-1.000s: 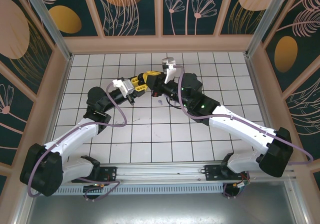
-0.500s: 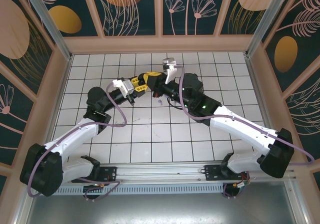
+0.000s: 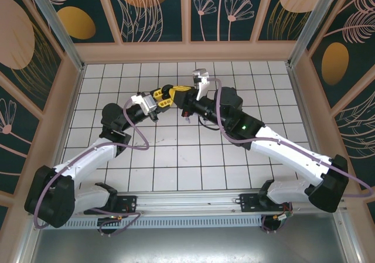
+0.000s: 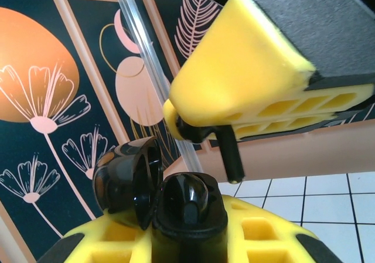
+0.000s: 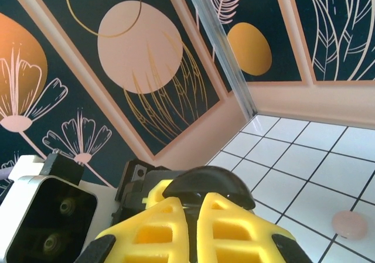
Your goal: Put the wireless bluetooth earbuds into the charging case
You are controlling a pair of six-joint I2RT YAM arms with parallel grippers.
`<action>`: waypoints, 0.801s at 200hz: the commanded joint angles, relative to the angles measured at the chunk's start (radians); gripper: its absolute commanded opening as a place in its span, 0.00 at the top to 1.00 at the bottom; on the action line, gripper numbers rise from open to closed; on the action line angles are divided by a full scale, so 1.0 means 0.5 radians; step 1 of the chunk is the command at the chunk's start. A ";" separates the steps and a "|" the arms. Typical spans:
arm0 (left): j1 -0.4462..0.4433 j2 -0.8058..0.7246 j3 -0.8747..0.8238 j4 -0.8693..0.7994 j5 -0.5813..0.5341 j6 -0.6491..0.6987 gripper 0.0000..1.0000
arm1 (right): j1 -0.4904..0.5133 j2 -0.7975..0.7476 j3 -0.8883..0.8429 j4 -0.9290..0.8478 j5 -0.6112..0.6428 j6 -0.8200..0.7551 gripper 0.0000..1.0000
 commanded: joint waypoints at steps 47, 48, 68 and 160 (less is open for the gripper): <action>-0.011 0.068 0.070 0.052 0.047 0.093 1.00 | -0.040 -0.159 -0.023 0.020 -0.063 -0.080 0.91; -0.011 0.068 0.070 0.052 0.046 0.092 1.00 | -0.042 -0.157 -0.025 0.021 -0.064 -0.080 0.91; -0.011 0.064 0.078 0.052 0.048 0.074 1.00 | -0.063 -0.143 -0.029 0.031 -0.086 -0.079 0.91; -0.011 0.058 0.115 0.030 0.087 0.035 1.00 | -0.117 -0.007 -0.036 0.135 -0.193 -0.044 0.91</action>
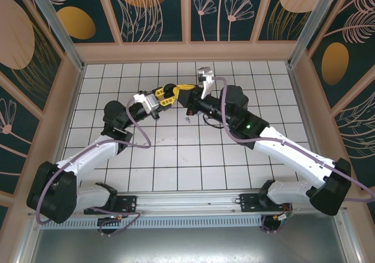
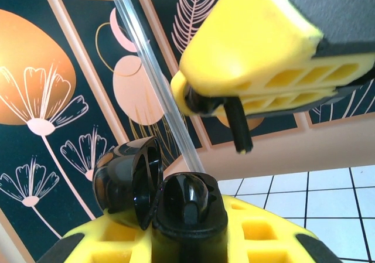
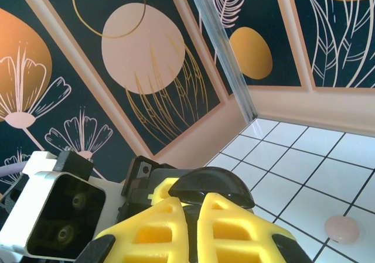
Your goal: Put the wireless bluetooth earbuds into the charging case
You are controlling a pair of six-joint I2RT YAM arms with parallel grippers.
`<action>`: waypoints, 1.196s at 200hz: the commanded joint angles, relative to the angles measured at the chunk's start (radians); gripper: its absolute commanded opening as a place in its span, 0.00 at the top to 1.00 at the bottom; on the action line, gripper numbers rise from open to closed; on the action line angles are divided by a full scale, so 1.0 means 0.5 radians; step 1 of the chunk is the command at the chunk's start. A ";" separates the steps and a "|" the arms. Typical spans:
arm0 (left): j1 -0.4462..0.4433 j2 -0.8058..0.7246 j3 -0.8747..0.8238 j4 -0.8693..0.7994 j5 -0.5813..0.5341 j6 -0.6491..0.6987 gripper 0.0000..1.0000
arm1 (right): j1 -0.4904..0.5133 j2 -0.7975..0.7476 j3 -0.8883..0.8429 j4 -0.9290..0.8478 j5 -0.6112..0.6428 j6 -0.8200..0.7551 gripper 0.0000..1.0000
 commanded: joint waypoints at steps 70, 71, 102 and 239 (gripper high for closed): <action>-0.011 -0.005 0.072 0.044 0.079 -0.043 1.00 | -0.045 0.063 0.001 0.168 -0.073 0.012 0.91; -0.011 -0.005 0.071 0.042 0.079 -0.042 1.00 | -0.046 0.063 0.001 0.169 -0.073 0.012 0.91; -0.011 0.004 0.077 0.038 0.080 -0.051 1.00 | -0.052 0.034 0.001 0.196 -0.085 0.018 0.91; -0.011 0.015 0.104 0.022 0.109 -0.081 1.00 | -0.088 0.044 -0.004 0.303 -0.094 0.046 0.92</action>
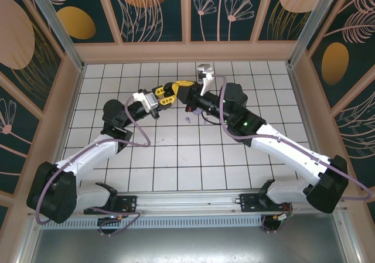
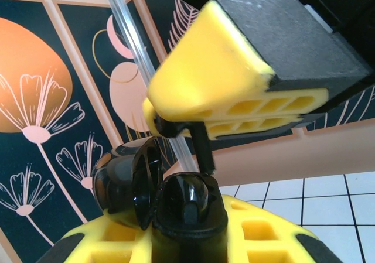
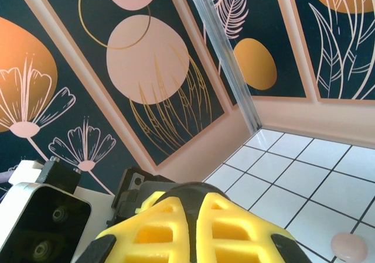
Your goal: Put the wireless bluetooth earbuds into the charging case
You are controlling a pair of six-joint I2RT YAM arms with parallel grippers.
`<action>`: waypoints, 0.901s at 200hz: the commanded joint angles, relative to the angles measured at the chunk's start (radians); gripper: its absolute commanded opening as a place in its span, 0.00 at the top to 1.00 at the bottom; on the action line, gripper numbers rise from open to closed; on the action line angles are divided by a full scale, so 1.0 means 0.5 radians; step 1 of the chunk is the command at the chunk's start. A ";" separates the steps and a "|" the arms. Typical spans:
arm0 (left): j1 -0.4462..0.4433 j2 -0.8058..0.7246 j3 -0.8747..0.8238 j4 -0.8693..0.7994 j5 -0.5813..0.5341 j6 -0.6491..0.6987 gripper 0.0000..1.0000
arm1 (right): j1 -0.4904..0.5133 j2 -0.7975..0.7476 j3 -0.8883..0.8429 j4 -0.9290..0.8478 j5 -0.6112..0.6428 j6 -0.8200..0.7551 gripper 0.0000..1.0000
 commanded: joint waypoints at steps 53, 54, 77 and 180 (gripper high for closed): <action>-0.011 0.010 0.062 0.026 0.067 -0.054 1.00 | -0.028 0.040 0.016 0.138 -0.101 0.055 0.92; -0.011 0.010 0.062 0.026 0.066 -0.054 1.00 | -0.027 0.040 0.014 0.139 -0.101 0.057 0.92; -0.011 0.011 0.068 0.032 0.063 -0.063 1.00 | -0.027 0.052 0.008 0.133 -0.122 0.074 0.92; -0.011 -0.006 0.096 0.098 0.065 -0.141 1.00 | -0.030 0.058 -0.081 0.066 -0.074 0.099 0.93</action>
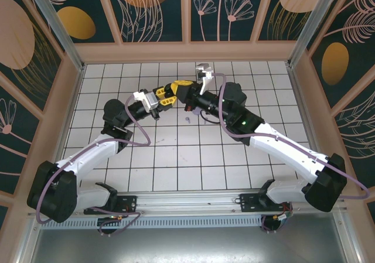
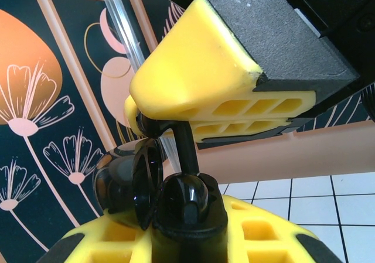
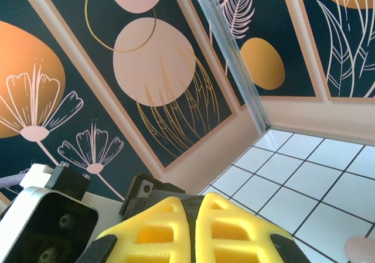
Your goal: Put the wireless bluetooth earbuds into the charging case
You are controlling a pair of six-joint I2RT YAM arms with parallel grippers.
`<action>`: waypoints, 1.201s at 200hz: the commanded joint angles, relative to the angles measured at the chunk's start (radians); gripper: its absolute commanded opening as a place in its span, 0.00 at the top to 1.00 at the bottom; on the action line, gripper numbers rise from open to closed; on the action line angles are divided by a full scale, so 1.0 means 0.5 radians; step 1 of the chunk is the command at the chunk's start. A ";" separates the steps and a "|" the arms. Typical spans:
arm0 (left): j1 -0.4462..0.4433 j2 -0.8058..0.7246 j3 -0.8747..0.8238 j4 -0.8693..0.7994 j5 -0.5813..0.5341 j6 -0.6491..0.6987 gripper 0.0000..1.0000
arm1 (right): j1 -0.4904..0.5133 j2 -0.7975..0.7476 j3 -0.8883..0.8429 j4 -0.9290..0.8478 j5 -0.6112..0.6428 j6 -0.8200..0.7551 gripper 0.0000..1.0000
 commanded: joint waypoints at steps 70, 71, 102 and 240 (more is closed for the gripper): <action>-0.011 -0.024 0.123 0.122 0.031 -0.105 1.00 | -0.012 0.041 -0.094 -0.011 -0.045 0.023 0.93; -0.011 -0.025 0.123 0.120 0.031 -0.105 1.00 | -0.011 0.041 -0.094 -0.011 -0.047 0.023 0.93; -0.010 -0.016 0.122 0.115 0.024 -0.080 1.00 | -0.011 0.026 -0.088 -0.002 -0.105 -0.010 0.94; -0.011 -0.009 0.112 0.124 0.017 -0.026 1.00 | -0.008 0.004 -0.046 -0.092 -0.219 -0.019 0.94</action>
